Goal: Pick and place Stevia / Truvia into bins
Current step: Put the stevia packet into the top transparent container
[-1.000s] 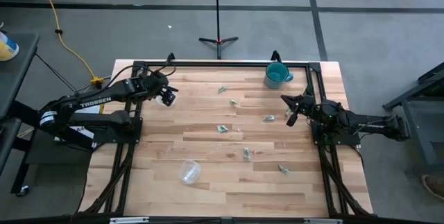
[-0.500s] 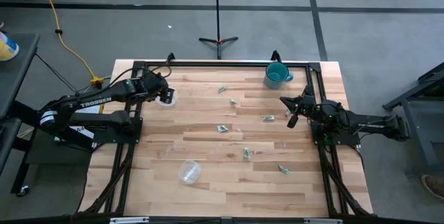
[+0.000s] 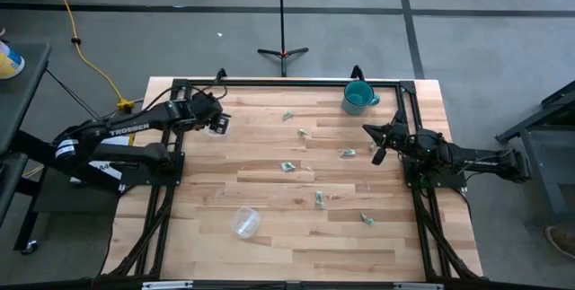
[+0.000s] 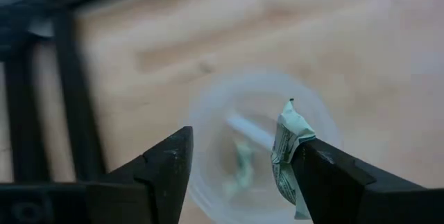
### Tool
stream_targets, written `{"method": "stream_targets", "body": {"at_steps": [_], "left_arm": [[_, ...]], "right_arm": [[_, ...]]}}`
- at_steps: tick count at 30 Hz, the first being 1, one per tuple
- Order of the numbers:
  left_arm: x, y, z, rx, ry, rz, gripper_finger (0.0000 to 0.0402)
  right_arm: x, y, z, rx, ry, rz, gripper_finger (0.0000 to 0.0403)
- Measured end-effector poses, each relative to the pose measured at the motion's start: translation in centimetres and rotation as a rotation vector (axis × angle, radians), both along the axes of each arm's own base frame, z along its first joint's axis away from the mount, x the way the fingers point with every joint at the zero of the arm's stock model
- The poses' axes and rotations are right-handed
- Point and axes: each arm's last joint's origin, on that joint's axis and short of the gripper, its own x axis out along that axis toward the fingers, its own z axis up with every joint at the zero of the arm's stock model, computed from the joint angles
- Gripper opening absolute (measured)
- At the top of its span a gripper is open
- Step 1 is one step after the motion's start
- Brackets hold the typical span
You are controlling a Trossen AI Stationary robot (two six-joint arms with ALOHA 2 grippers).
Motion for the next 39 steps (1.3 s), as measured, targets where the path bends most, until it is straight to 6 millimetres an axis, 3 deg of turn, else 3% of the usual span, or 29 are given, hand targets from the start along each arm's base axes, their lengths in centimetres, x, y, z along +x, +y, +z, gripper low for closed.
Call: {"method": "stream_targets", "body": {"at_steps": [6,15,26,30,35,39], "left_arm": [[-0.1,0.1,0.1,-0.039,0.054,-0.057,0.0269],[0.9,0.6,1.3,0.054,-0.018,-0.099,0.0269],[0.7,0.8,1.0,-0.007,-0.031,-0.126,0.0269],[2.1,0.9,1.6,-0.024,-0.172,-0.361,0.0269],[5.5,0.7,2.9,0.016,-0.465,-0.686,0.0269],[8.5,-0.7,2.5,0.078,-0.521,-0.886,0.0269]], "right_arm": [[0.0,0.0,0.0,0.0,-0.003,0.006,0.0],[0.0,0.0,0.0,-0.001,-0.004,-0.005,0.0],[0.0,0.0,0.2,-0.005,-0.021,0.011,0.0],[0.0,0.0,0.2,-0.005,-0.025,0.019,0.0],[0.1,0.1,0.2,-0.003,-0.026,0.039,0.0],[0.1,0.1,0.2,-0.001,-0.027,0.054,0.0]]}}
